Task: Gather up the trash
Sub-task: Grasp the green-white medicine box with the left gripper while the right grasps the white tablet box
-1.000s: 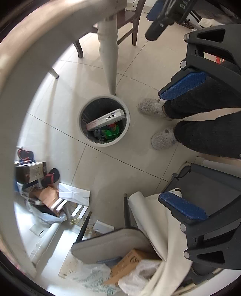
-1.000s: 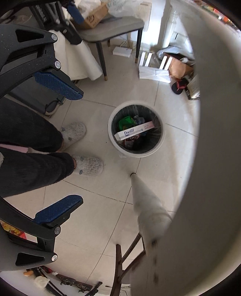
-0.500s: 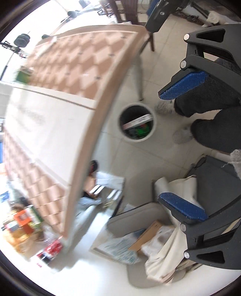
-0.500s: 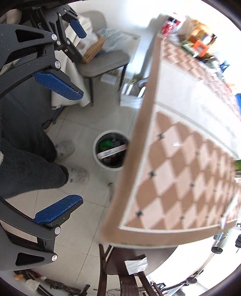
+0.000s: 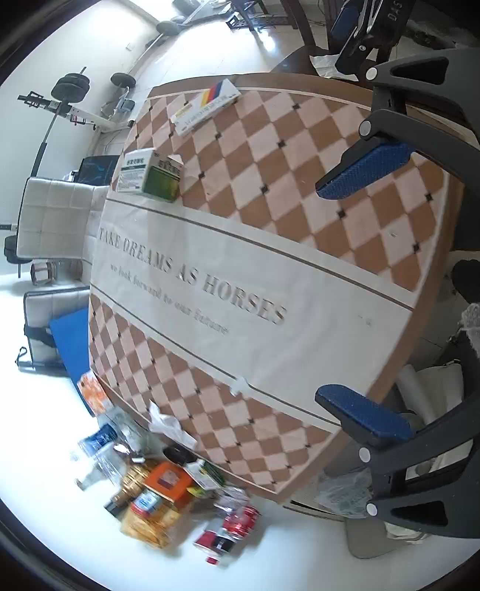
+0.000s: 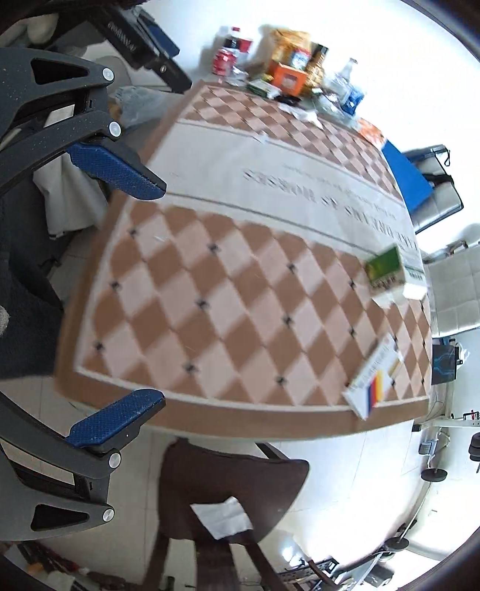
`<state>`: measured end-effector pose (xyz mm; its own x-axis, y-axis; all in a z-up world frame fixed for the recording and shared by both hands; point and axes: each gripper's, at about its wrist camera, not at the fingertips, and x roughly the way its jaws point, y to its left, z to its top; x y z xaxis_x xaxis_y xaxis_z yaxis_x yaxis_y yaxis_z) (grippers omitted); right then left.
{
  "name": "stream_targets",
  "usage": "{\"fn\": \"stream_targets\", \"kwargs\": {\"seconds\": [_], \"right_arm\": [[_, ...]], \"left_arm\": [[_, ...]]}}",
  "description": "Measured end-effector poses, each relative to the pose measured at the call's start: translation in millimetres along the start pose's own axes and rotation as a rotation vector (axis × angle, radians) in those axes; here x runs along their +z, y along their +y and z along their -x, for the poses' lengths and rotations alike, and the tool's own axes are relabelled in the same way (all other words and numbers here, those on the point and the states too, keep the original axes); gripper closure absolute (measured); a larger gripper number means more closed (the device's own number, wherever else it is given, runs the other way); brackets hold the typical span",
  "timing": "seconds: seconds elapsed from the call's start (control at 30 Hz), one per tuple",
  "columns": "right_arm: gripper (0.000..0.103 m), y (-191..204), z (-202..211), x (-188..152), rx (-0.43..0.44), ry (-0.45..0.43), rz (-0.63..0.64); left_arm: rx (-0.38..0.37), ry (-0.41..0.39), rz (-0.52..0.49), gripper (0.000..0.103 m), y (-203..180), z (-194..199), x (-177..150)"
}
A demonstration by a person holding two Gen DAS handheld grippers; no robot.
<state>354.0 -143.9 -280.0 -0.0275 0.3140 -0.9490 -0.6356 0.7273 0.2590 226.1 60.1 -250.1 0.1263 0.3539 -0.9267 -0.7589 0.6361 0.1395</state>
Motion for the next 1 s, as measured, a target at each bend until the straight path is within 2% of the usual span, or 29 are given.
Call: {"fn": "stream_targets", "kwargs": {"seconds": [0.17,0.27,0.37,0.43,0.6,0.7,0.73,0.77,0.8,0.83,0.87,1.0], "right_arm": [[0.000,-42,-46,116,-0.102,0.036,0.006],[0.000,-65,-77,170,-0.150,0.077,0.020],[0.000,-81,-113,218,-0.182,0.139,0.042],[0.000,-87,-134,239,-0.198,0.173,0.061],[0.000,-94,-179,281,-0.209,0.273,0.107],[0.000,-92,-200,296,-0.211,0.323,0.146],[0.000,-89,-207,300,-0.215,0.339,0.163],[0.000,-87,-212,302,-0.222,0.350,0.178],[0.000,-84,-217,304,-0.226,0.360,0.192],[0.000,-82,-221,305,-0.226,0.370,0.199],[0.005,-81,-225,305,-0.226,0.379,0.198],[0.014,-78,-222,306,-0.249,0.338,0.177]], "left_arm": [[-0.018,0.041,-0.077,0.000,-65,-42,101],[-0.046,0.095,-0.092,0.000,-98,-72,151],[-0.072,0.153,-0.107,0.000,-127,-105,188],[-0.072,0.187,-0.124,0.000,-143,-127,206],[-0.063,0.282,-0.206,0.000,-173,-174,228],[-0.047,0.317,-0.221,0.003,-177,-194,232],[-0.053,0.319,-0.215,0.006,-176,-198,233],[-0.065,0.316,-0.208,0.016,-175,-198,233],[-0.078,0.319,-0.202,0.031,-174,-199,233],[-0.068,0.316,-0.202,0.032,-172,-198,232],[-0.056,0.305,-0.204,0.032,-170,-196,231],[-0.026,0.299,-0.186,0.032,-150,-190,216]]}}
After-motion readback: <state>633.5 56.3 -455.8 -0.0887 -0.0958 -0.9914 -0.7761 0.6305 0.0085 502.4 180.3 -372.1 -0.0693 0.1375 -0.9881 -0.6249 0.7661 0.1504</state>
